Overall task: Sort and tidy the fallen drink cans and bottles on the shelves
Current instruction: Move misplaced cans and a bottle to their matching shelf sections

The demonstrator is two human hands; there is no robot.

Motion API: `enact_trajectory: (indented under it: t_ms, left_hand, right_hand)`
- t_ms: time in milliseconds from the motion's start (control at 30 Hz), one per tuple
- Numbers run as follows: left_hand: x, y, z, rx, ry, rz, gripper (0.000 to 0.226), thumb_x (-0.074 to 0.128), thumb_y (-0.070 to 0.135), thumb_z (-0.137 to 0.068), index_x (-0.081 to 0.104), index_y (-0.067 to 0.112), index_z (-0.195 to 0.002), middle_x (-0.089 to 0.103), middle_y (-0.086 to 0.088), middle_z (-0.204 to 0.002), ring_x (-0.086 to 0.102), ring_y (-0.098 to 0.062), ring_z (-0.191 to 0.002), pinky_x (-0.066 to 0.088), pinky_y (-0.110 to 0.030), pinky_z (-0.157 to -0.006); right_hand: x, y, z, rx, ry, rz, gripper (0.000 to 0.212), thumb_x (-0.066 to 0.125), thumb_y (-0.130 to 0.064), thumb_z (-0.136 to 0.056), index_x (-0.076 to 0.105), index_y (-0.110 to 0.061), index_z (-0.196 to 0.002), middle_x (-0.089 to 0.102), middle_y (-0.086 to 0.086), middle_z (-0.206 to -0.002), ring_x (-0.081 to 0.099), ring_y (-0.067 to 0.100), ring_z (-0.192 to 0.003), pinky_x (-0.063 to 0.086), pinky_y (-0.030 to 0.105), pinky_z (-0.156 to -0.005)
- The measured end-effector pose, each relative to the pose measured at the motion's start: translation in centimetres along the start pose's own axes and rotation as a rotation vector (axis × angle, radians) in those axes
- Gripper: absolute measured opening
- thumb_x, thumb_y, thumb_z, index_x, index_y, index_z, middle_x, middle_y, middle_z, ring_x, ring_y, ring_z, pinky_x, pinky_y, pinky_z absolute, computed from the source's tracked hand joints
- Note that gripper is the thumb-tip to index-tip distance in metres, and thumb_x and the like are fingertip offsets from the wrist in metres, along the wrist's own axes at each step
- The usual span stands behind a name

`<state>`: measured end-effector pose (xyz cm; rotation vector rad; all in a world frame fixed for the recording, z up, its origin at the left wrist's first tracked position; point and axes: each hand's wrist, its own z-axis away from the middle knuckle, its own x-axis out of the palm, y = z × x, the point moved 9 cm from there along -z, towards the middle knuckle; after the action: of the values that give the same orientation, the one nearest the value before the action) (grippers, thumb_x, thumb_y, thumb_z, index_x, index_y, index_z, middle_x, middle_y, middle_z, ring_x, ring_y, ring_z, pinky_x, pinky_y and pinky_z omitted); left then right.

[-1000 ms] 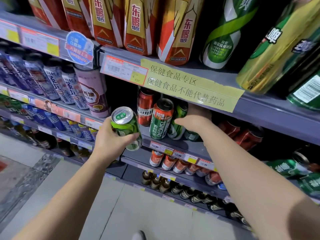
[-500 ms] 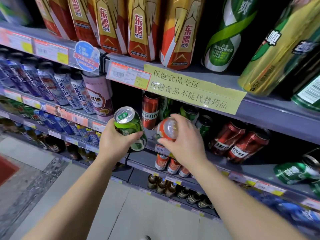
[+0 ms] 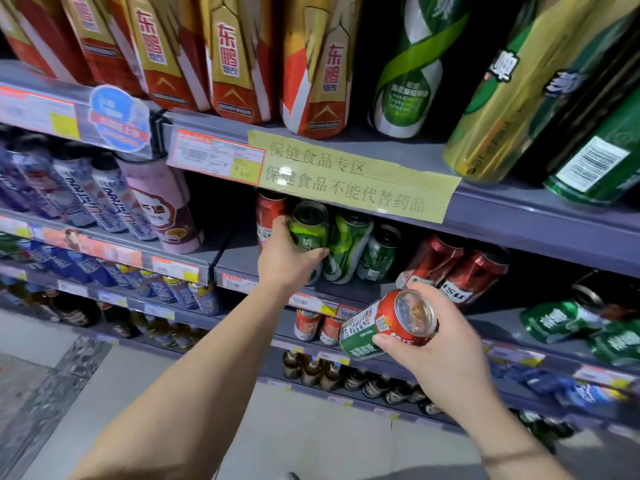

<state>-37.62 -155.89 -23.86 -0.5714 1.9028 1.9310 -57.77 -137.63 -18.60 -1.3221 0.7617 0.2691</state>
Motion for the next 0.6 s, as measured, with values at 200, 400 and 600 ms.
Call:
enact_trajectory:
  t_ms: [200,400,600]
  left_hand:
    - [0.9,-0.5,-0.3,0.061,0.019,0.063,0.064,0.086,0.042,-0.065,0.050,0.017,-0.112,0.061,0.002,-0.104,0.059,-0.019,-0.093,0.051,-0.035,-0.081]
    - [-4.4,-2.3,1.1,0.027,0.321,0.179,0.044,0.072,0.045,-0.075,0.050,0.019,-0.104,0.052,-0.001,-0.100,0.056,-0.023,-0.093,0.048,-0.036,-0.082]
    - [-4.8,-2.3,-5.4,-0.032,0.186,0.050,0.065,0.076,0.035,-0.060,0.054,0.011,-0.116,0.067,-0.012,-0.102,0.064,-0.031,-0.100,0.054,-0.040,-0.087]
  right_hand:
    - [0.0,0.6,0.2,0.008,-0.020,0.033,0.074,0.088,-0.035,-0.060,0.049,-0.046,-0.122,0.059,-0.026,-0.111,0.058,-0.005,-0.099,0.049,0.023,-0.082]
    - [1.0,0.7,0.0,0.011,-0.074,0.018,0.076,0.089,-0.037,-0.058,0.049,-0.046,-0.122,0.057,-0.028,-0.110,0.057,-0.008,-0.099,0.048,0.018,-0.082]
    - [1.2,0.5,-0.2,0.010,-0.074,0.001,0.076,0.089,-0.033,-0.060,0.049,-0.044,-0.124,0.058,-0.026,-0.111,0.057,-0.008,-0.098,0.047,0.015,-0.079]
